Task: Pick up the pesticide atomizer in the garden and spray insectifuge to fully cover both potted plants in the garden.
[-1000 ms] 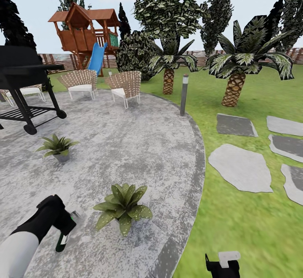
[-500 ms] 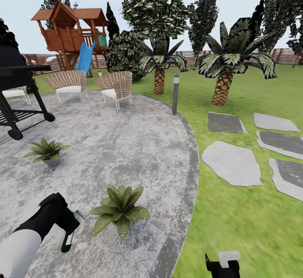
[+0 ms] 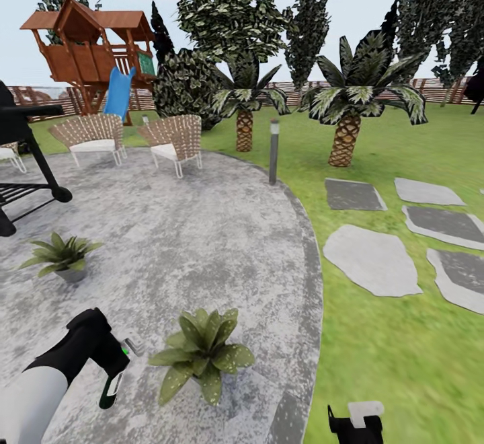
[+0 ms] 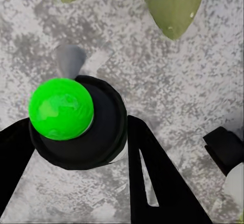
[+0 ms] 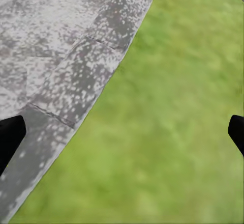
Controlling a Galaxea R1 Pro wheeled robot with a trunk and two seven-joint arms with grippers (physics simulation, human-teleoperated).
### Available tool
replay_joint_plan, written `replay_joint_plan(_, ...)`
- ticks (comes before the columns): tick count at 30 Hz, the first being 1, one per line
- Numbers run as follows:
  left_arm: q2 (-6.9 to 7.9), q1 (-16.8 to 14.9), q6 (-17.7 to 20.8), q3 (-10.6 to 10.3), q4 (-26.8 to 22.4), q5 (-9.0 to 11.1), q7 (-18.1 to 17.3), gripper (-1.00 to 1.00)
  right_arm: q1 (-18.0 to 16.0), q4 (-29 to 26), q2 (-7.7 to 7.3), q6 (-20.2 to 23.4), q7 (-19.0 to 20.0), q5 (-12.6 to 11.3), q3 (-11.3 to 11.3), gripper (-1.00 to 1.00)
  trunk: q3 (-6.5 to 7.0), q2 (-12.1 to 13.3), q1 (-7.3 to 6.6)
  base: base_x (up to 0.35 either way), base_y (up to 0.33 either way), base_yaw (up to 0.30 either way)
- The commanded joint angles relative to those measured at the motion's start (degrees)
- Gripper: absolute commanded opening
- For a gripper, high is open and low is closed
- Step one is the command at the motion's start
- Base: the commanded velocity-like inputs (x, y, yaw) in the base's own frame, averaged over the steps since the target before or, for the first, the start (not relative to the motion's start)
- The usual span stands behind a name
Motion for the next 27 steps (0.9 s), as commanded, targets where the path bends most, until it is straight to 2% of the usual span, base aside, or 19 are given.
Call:
replay_joint_plan(1, 0.00, 0.01, 0.48, -0.69, -0.05, -0.26, -0.38, -1.00, -0.05, 0.06, 0.02, -0.20, -0.18, 0.61, -0.39, 1.00, -0.05, -0.02, 0.01, 0.187, 0.281, 0.000)
replay_joint_plan(5, 0.01, 0.45, 0.37, -4.56, -0.01, -0.29, -0.40, -1.00, -0.05, 0.07, 0.02, -0.16, -0.18, 0.61, -0.39, 1.00, -0.05, -0.02, 0.01, 0.137, 0.133, 0.000)
replay_joint_plan(12, 0.41, 0.74, -0.04, -5.13, 0.07, -0.30, -0.46, -1.00, -0.05, 0.06, 0.02, -0.16, -0.25, 0.58, -0.39, 1.00, -0.05, -0.02, 0.01, 0.009, 0.008, -0.036)
replay_joint_plan(20, 0.24, 0.58, -0.03, -5.29, 0.00, -0.30, -0.49, -1.00, -0.05, 0.08, 0.02, -0.17, -0.32, 0.60, -0.39, 1.00, -0.05, -0.02, 0.01, -0.006, 0.001, -0.265)
replay_joint_plan(27, 0.10, 0.41, 0.28, -5.29, 0.04, -0.38, -0.49, -1.00, -0.05, 0.06, 0.10, -0.23, -0.31, 0.52, -0.39, 1.00, -0.05, -0.02, 0.01, -0.221, 0.162, -0.061)
